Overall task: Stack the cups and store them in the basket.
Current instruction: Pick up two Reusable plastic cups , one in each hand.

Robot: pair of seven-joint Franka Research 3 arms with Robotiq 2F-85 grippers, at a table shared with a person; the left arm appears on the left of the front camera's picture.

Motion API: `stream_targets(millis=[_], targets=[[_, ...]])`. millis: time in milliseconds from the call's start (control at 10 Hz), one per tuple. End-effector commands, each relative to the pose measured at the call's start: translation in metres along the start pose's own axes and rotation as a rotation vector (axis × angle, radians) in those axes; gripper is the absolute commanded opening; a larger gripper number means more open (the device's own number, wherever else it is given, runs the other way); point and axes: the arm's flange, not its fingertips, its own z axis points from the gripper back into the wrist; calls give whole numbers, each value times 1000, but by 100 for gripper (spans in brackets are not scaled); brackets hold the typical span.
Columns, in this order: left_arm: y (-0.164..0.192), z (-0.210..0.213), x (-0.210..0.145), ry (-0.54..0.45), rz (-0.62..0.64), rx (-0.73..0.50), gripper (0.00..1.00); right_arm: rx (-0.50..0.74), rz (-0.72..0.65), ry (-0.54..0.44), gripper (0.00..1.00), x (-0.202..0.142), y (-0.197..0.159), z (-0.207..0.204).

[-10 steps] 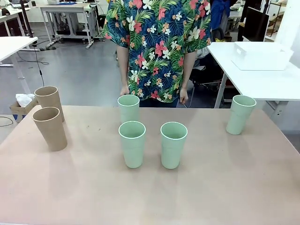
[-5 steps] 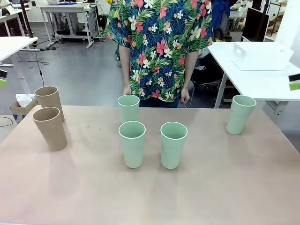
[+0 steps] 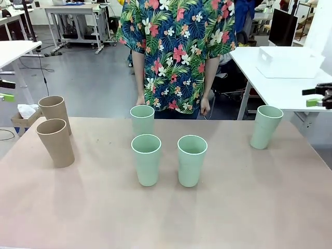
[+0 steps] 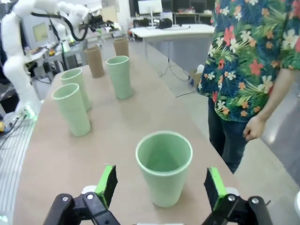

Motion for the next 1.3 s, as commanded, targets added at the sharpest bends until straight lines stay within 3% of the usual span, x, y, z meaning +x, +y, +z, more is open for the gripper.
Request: stream_targets(millis=[0, 200, 300, 700, 800, 900, 1200], targets=[[19, -4, -18, -47, 33, -57, 100, 42, -9, -15, 100, -18, -20, 5], [29, -7, -32, -75, 76, -157, 100, 31, -36, -14, 100, -35, -24, -2], [10, -5, -32, -48, 41, -57, 100, 29, -37, -9, 100, -35, -17, 1], [19, -5, -38, -55, 46, -78, 100, 31, -47, -12, 100, -42, -20, 1], [49, -16, -48, -136, 80, -63, 100, 141, -45, -78, 100, -58, -43, -8], [59, -26, -60, -177, 71, -86, 100, 158, -37, -115, 100, -76, -51, -14], [66, -36, -97, -239, 72, -143, 100, 218, 12, -202, 100, -120, -57, -31]])
